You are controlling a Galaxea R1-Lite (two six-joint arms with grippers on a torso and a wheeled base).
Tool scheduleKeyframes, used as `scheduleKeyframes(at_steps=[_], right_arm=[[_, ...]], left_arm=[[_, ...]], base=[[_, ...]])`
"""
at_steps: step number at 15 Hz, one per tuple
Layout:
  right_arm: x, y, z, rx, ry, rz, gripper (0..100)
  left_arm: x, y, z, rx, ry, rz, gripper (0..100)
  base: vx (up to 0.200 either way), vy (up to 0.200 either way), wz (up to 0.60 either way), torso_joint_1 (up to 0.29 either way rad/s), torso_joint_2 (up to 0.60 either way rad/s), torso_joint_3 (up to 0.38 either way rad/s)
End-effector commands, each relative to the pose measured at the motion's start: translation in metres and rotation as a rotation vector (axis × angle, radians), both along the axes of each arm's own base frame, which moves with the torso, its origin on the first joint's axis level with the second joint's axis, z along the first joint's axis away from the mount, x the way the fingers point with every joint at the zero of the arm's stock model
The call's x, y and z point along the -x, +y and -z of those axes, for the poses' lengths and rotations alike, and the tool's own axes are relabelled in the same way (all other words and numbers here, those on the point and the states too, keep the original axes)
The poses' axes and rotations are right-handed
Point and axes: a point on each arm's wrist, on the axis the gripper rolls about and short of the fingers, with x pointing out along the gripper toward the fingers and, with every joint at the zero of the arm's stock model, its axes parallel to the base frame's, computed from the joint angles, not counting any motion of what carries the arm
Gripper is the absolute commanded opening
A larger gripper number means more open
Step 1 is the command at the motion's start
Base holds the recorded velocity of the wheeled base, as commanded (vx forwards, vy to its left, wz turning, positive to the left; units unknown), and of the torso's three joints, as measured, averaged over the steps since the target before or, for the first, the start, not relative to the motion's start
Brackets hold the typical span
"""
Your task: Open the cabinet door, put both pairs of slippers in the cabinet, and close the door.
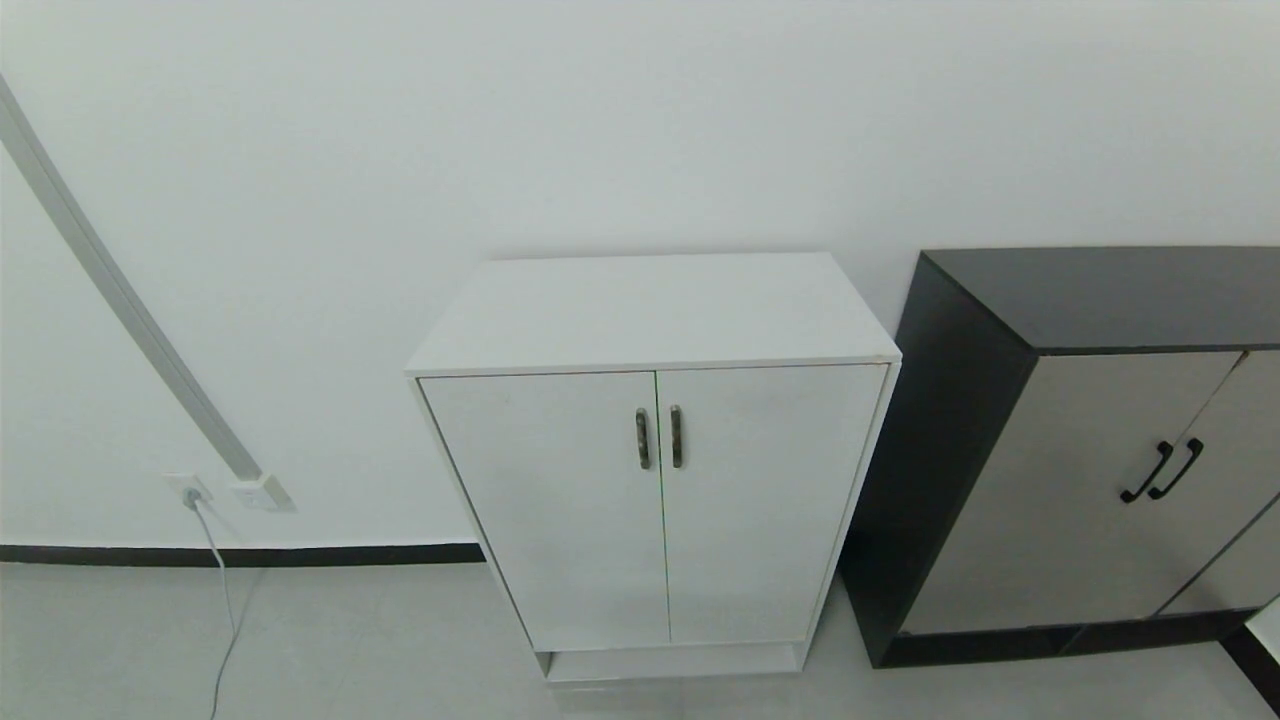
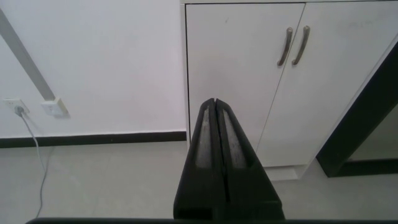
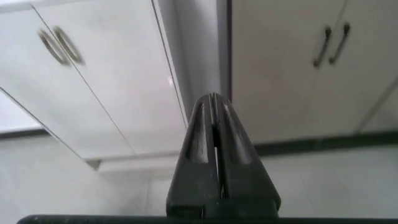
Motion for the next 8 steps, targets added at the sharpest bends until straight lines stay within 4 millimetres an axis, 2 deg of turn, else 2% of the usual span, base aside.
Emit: scheduleKeyframes(at_steps=[1,4,8], right_arm=[[-0.0008,0.0014,0.0025,0.009,0.024,-0.054,0],[-0.0017,0.0025,0.0048,0.061,0.070,-0.093,0],[-0.0013,0.0044,0.0053,0.088,0.071,0.050,0]], left_arm=[[-0.0001,0.0000,0.0000,0.000,0.001,-0.001,0],[-0.0001,0.0000,0.0000,0.000,0.001,-0.001,0],[-0.0001,0.0000,0.0000,0.000,0.001,-0.001,0]], base=[[0.000,0.000,0.00,0.000,0.00,0.000],[0.000,0.000,0.00,0.000,0.00,0.000],[0.000,0.000,0.00,0.000,0.00,0.000]])
